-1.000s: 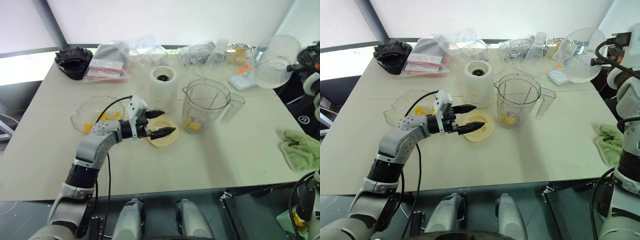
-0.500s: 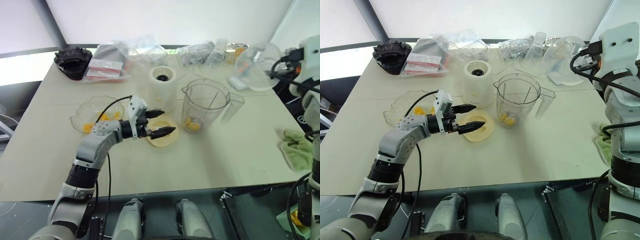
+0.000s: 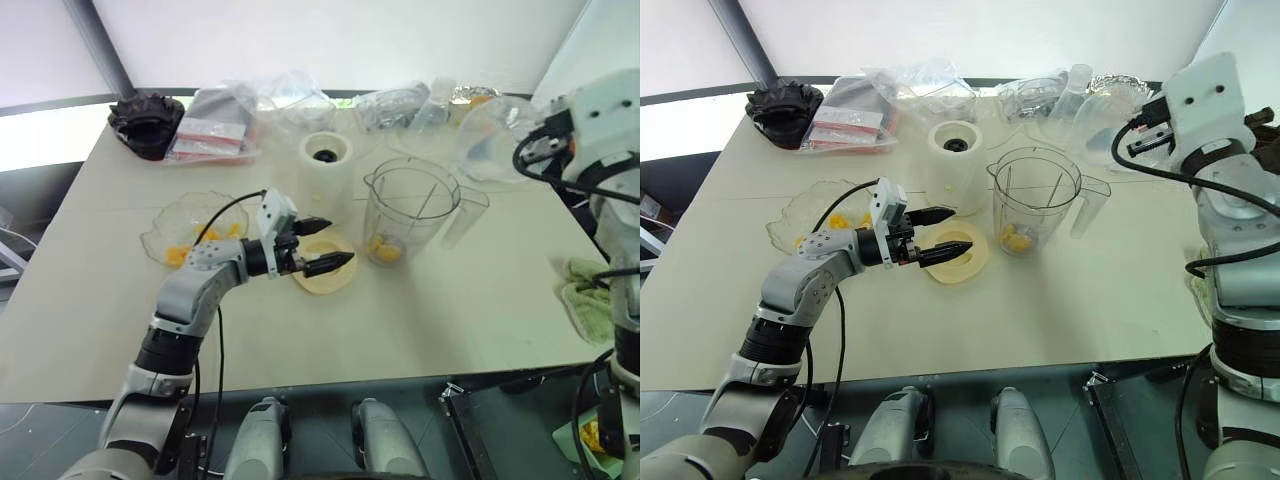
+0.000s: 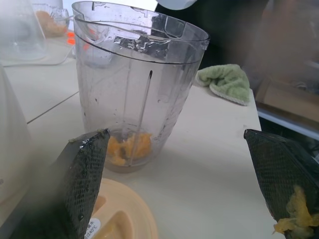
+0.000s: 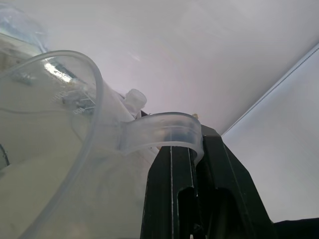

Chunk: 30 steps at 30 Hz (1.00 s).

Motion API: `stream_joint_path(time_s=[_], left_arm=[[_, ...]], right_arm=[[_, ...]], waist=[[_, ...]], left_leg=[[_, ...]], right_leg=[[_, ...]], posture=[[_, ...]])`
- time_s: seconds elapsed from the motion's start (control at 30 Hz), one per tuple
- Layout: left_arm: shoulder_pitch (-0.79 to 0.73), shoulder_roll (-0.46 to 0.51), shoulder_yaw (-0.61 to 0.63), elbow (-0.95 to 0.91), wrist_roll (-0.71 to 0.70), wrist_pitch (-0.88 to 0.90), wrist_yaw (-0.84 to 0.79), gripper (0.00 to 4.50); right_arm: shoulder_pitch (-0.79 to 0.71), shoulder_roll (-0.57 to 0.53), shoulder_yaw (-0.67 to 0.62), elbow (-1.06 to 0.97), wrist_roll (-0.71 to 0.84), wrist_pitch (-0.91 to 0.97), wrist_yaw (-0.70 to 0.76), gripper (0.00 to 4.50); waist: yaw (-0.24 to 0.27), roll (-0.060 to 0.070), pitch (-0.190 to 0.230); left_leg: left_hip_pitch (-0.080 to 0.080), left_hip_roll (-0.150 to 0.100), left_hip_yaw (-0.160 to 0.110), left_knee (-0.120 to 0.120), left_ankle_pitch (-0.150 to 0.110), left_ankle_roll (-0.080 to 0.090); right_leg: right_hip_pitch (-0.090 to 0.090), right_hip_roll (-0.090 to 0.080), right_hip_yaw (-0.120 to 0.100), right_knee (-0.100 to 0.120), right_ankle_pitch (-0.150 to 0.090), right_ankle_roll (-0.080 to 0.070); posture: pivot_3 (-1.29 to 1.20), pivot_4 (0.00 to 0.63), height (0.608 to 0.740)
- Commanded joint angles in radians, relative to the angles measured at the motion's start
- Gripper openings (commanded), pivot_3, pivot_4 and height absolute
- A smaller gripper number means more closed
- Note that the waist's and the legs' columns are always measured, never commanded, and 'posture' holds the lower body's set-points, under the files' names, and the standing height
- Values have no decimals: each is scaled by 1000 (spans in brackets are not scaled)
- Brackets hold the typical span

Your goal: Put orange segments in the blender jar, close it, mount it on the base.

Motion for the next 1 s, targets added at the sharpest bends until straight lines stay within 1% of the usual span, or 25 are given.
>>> stream_joint_path(time_s=[0.03, 0.5, 0.8, 0.9, 1.0], left_arm=[[-15, 3, 7, -19, -6, -10, -1, 4500], [-1, 12, 8, -38, -5, -11, 13, 4500], [2, 12, 7, -38, -5, -15, 15, 4500], [2, 15, 8, -36, -5, -16, 12, 4500], [5, 19, 8, -38, -6, -14, 11, 4500]], right_arm=[[-8, -34, -4, -33, -60, -63, 18, 25], [0, -43, 33, 21, -181, -195, 85, 25], [-4, -27, 29, 38, -218, -225, 108, 25], [-39, 73, -50, 24, -130, -72, 90, 25], [-80, 139, -128, 8, -76, 58, 72, 25]], waist=[[0, 0, 0], [0, 0, 0], [1, 0, 0], [1, 0, 0], [0, 0, 0]], left_leg=[[0, 0, 0, 0, 0, 0], [0, 0, 0, 0, 0, 0], [0, 0, 0, 0, 0, 0], [0, 0, 0, 0, 0, 0], [0, 0, 0, 0, 0, 0]], right_leg=[[0, 0, 0, 0, 0, 0], [0, 0, 0, 0, 0, 0], [0, 0, 0, 0, 0, 0], [0, 1, 0, 0, 0, 0], [0, 1, 0, 1, 0, 0]], posture=[[0, 150, 740], [0, 150, 740], [0, 150, 740], [0, 150, 740], [0, 150, 740]])
